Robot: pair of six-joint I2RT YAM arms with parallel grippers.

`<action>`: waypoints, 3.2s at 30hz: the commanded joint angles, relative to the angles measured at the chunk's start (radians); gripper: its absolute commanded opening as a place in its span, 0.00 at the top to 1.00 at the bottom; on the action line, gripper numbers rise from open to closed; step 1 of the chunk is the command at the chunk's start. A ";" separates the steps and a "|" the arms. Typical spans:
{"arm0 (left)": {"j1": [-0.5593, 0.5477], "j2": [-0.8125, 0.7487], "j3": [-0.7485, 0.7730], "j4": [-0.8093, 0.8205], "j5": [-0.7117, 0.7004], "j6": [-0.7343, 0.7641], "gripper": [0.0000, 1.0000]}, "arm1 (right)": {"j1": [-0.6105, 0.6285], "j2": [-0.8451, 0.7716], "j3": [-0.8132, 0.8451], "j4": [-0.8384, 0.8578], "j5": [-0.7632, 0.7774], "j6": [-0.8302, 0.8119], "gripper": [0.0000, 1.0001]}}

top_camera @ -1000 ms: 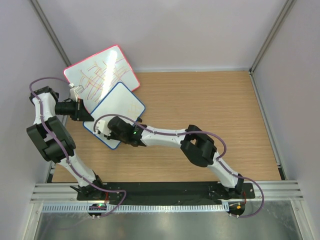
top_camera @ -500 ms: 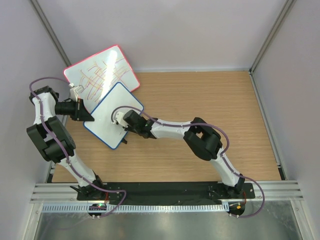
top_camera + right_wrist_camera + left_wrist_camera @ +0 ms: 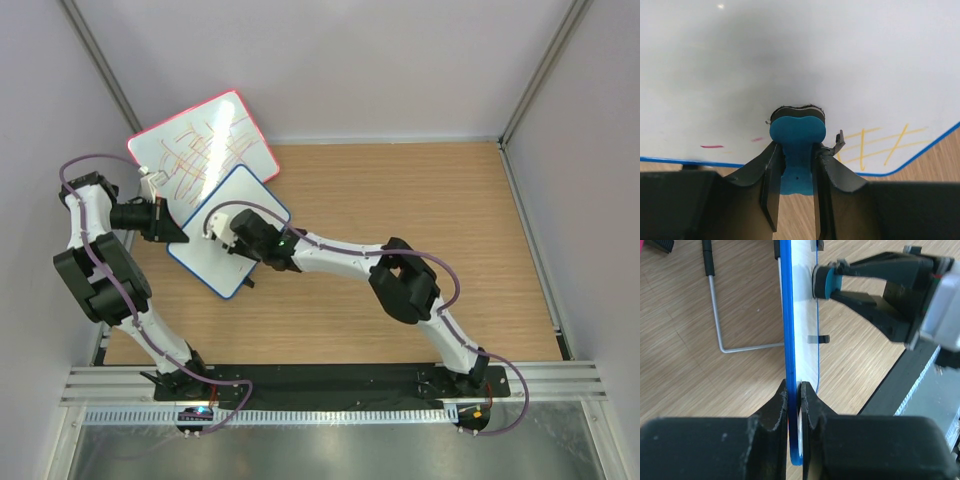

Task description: Erase the whiteboard

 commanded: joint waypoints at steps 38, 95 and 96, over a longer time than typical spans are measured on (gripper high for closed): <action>-0.008 -0.014 0.044 -0.029 -0.049 0.098 1.00 | -0.032 0.031 -0.067 -0.039 0.048 0.039 0.99; -0.034 -0.023 0.031 0.008 -0.061 0.030 1.00 | 0.041 0.001 0.041 -0.053 0.007 0.031 0.99; -0.037 -0.025 0.031 0.009 -0.068 0.026 1.00 | 0.055 -0.001 0.038 -0.030 -0.005 0.033 0.99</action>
